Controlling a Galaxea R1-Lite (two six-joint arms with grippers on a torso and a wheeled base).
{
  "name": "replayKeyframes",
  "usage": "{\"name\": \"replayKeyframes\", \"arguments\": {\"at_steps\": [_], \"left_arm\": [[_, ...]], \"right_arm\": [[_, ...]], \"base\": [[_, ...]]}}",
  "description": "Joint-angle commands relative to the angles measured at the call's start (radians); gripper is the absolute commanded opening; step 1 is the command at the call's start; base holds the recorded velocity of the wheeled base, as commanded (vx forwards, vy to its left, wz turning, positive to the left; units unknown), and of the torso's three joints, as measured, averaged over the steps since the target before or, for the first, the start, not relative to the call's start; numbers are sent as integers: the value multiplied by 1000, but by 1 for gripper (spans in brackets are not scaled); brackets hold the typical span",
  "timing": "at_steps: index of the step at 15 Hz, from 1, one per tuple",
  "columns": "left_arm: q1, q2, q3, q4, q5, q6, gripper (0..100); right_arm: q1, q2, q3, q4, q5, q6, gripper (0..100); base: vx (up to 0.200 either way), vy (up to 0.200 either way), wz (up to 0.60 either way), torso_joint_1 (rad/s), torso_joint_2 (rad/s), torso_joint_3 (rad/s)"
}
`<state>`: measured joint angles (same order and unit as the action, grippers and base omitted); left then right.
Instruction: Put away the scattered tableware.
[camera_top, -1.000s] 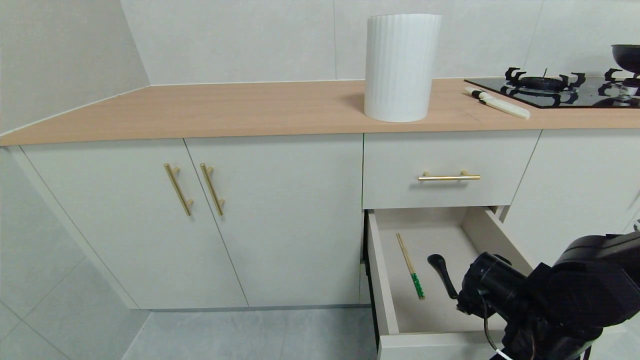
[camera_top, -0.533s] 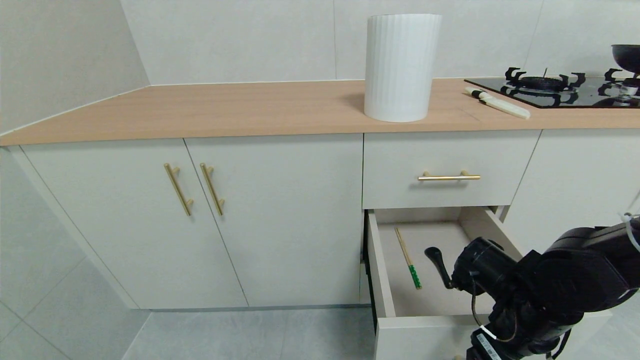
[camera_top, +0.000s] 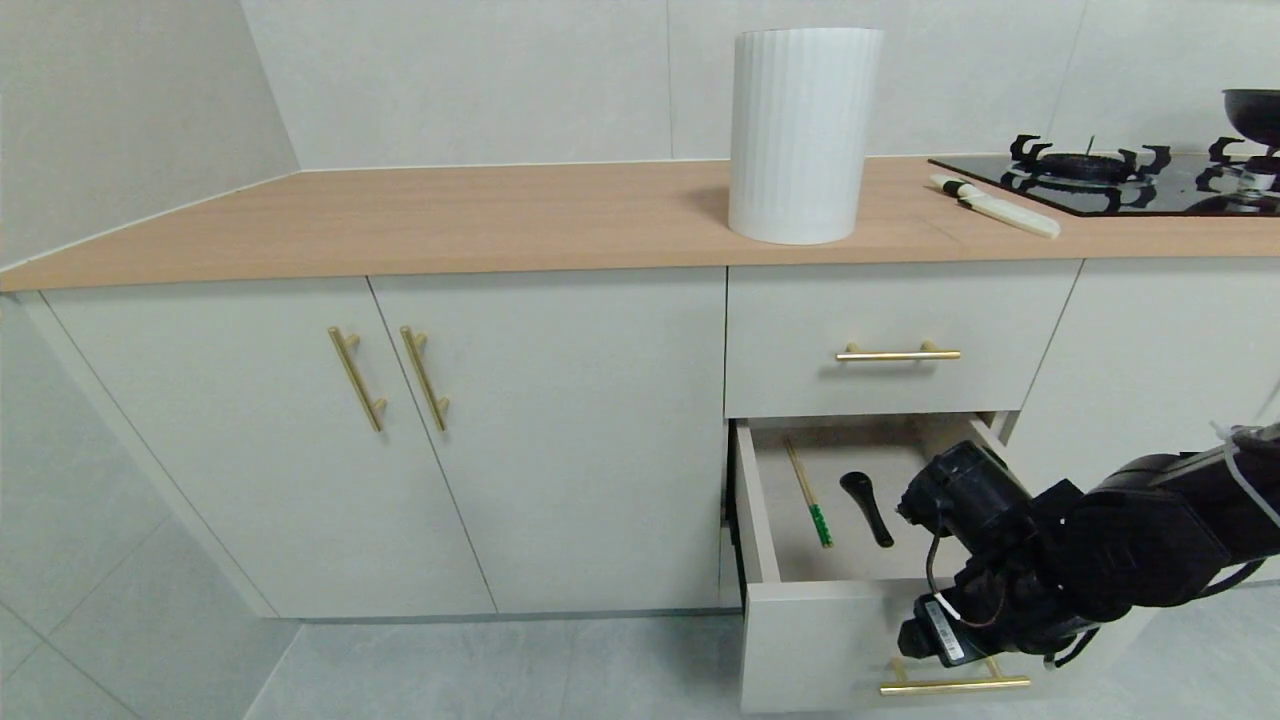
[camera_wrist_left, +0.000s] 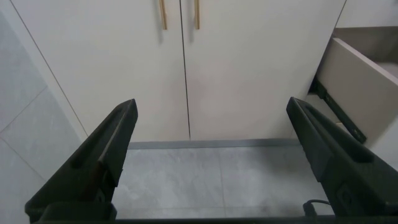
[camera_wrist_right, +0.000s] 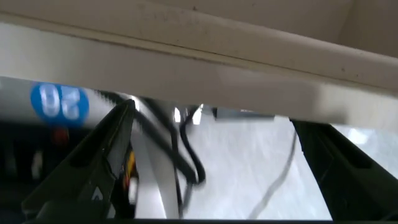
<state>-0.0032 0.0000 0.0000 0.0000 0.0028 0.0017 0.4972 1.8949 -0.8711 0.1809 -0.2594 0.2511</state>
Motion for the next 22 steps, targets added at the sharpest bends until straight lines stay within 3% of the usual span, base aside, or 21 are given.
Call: {"name": "replayKeyframes", "arguments": {"at_steps": [1, 6, 12, 16, 22], "left_arm": [[0, 0, 0, 0, 0, 0, 100], [0, 0, 0, 0, 0, 0, 100], [0, 0, 0, 0, 0, 0, 100], [0, 0, 0, 0, 0, 0, 100], [0, 0, 0, 0, 0, 0, 100]], "right_arm": [[-34, 36, 1, -41, 0, 7, 100], [-88, 102, 6, -235, -17, 42, 100], [-141, 225, 72, -606, -41, 40, 100], [-146, 283, 107, -837, -51, 39, 100], [-160, 366, 110, -1077, -120, 34, 100]], "base": [[0, 0, 0, 0, 0, 0], [0, 0, 0, 0, 0, 0], [0, 0, 0, 0, 0, 0], [0, 0, 0, 0, 0, 0], [0, 0, 0, 0, 0, 0]]}}
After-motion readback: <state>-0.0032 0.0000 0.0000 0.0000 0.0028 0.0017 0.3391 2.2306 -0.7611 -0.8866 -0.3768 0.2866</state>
